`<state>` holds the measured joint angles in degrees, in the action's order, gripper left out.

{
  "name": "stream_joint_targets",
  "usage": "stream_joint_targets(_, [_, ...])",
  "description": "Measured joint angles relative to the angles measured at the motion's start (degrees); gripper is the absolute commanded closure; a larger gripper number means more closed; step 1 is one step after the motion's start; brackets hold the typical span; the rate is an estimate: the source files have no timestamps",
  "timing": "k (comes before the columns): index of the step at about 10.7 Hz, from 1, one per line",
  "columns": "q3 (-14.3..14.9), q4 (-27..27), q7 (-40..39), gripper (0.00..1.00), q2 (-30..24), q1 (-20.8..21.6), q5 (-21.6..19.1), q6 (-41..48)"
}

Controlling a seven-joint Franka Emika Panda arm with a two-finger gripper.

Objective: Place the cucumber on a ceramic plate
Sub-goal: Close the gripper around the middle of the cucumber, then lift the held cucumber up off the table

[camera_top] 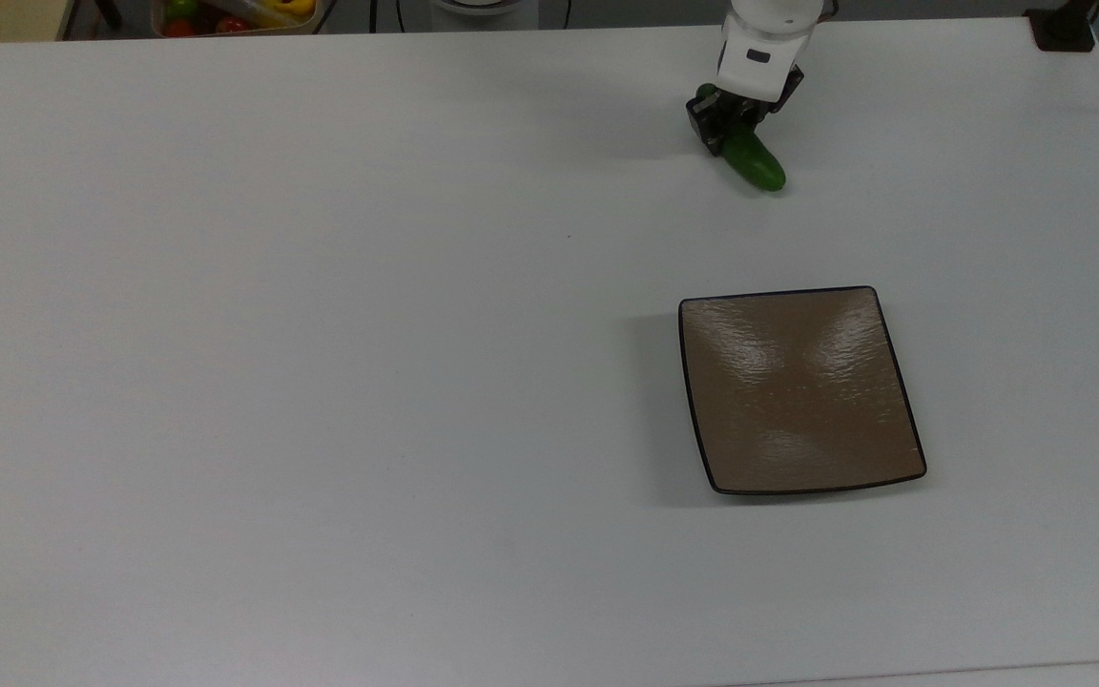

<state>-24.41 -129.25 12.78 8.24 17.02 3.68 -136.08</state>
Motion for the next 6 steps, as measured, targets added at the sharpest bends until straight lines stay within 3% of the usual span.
stream_joint_targets(6, [0.0,1.9,2.1,0.89,-1.6,-1.2,0.0,2.7])
